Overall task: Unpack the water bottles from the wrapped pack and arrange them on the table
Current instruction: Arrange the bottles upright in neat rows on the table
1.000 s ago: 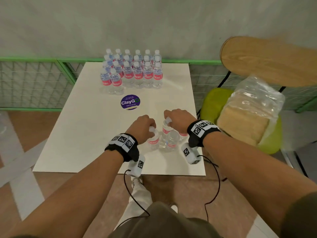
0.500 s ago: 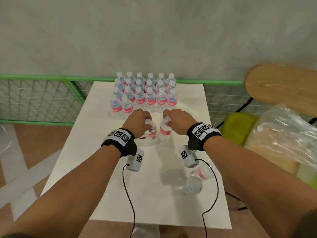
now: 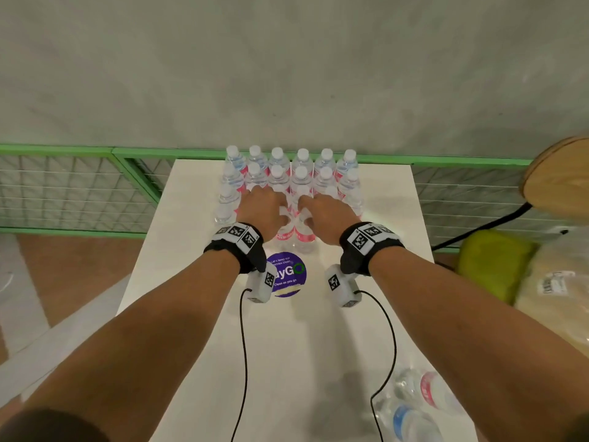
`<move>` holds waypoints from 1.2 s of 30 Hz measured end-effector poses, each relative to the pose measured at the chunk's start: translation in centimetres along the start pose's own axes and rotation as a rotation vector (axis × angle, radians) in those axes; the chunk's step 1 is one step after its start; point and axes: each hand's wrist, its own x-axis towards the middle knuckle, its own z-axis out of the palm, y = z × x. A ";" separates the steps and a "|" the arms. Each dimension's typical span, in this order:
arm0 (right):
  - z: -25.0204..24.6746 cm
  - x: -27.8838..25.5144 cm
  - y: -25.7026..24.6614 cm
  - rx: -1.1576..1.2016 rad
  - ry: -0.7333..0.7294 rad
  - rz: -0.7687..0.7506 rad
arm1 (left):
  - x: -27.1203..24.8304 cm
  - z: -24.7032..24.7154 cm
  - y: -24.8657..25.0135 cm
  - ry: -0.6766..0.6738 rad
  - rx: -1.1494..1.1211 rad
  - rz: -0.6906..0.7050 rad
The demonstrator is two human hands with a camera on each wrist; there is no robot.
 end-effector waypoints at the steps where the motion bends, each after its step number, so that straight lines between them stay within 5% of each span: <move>1: 0.0 0.2 0.0 0.014 -0.003 -0.002 | 0.2 0.1 -0.2 0.003 0.006 0.004; 8: 0.4 -0.6 -0.1 0.142 0.035 0.137 | -0.1 0.3 -1.4 0.030 0.066 0.054; 16: 0.3 -0.4 -0.5 0.255 0.011 0.107 | -0.4 -0.2 -1.8 -0.051 0.012 0.094; 36: 1.0 -0.9 -1.6 0.355 0.044 0.232 | -0.9 0.7 -1.9 0.063 0.011 0.053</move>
